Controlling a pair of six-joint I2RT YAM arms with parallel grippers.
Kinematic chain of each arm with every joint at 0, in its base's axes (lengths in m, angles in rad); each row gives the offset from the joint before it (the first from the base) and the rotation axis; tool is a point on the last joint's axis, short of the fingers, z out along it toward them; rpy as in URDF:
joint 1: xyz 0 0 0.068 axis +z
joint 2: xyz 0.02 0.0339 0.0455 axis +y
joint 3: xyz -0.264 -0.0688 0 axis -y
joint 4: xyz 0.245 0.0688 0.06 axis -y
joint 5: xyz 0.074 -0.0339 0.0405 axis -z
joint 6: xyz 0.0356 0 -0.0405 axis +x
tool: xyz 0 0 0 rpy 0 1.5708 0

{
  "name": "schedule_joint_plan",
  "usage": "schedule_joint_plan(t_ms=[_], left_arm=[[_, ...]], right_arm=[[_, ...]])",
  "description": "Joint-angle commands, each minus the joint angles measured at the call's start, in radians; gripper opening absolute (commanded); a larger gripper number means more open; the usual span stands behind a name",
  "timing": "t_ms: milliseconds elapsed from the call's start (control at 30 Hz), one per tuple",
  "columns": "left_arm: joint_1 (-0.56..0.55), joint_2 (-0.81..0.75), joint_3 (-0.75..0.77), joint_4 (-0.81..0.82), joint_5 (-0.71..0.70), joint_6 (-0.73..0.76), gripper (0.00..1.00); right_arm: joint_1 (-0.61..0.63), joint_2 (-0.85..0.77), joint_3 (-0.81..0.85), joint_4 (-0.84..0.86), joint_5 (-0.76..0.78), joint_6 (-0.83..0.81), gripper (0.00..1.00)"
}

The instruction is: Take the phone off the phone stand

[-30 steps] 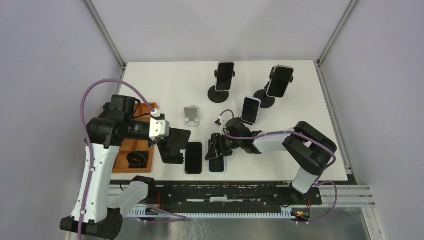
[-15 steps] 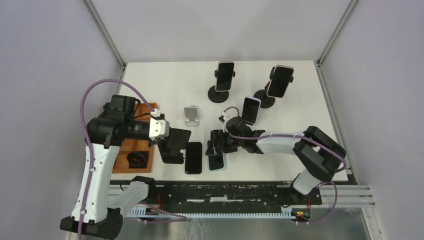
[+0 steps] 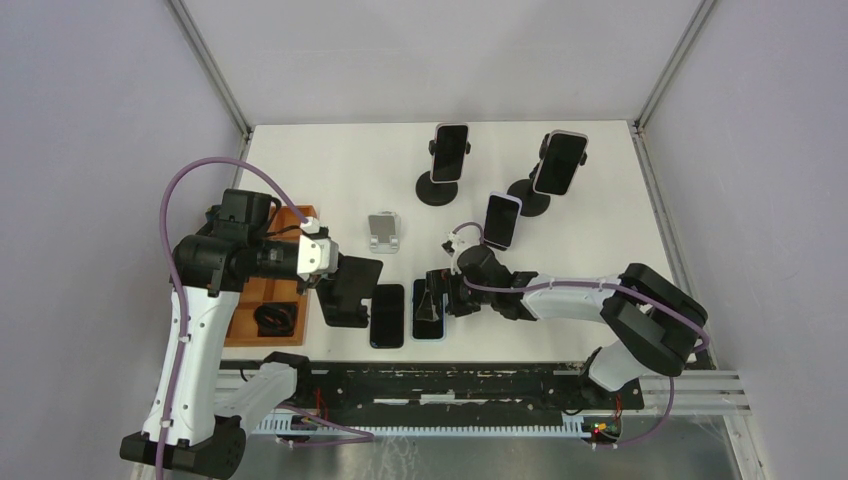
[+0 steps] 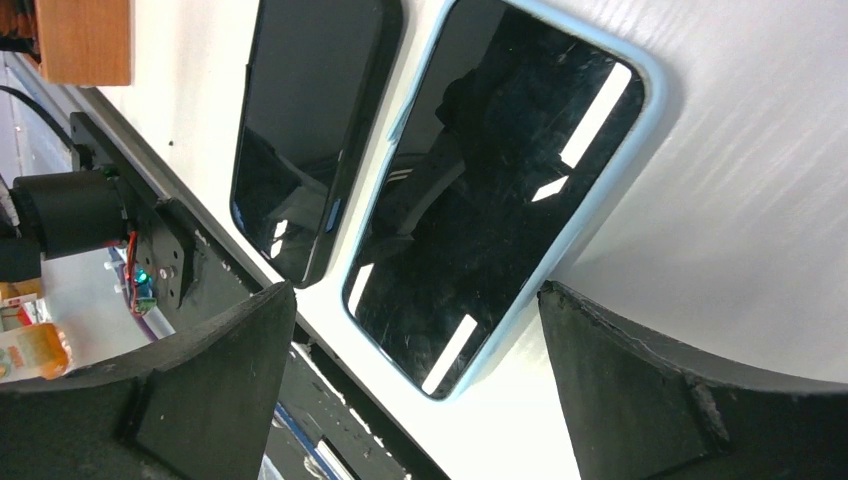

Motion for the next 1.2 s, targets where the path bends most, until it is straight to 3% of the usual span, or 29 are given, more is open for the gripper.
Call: schedule_joint_plan(t_ms=[0, 333, 433, 567, 767, 1167], left_arm=[[-0.004, -0.003, 0.038, 0.025, 0.045, -0.016, 0.02], [-0.004, -0.004, 0.027, 0.027, 0.047, -0.007, 0.02], [-0.004, -0.012, 0.016, 0.036, 0.048, -0.001, 0.02], [-0.004, -0.035, -0.014, 0.078, 0.066, 0.012, 0.02], [-0.004, -0.045, -0.025, 0.127, 0.084, -0.009, 0.02], [-0.004, -0.058, -0.013, 0.126, 0.101, -0.013, 0.02]], right_arm=[[0.033, 0.024, -0.033, -0.004, -0.044, 0.037, 0.98], [0.003, -0.092, 0.107, -0.201, 0.056, -0.134, 0.98], [0.001, -0.172, 0.188, -0.192, 0.0, -0.21, 0.98], [0.008, -0.287, 0.186, 0.067, -0.204, -0.182, 0.92], [0.037, -0.354, 0.108, 0.548, -0.306, 0.0, 0.82], [0.127, -0.186, 0.179, 0.859, -0.337, 0.14, 0.63]])
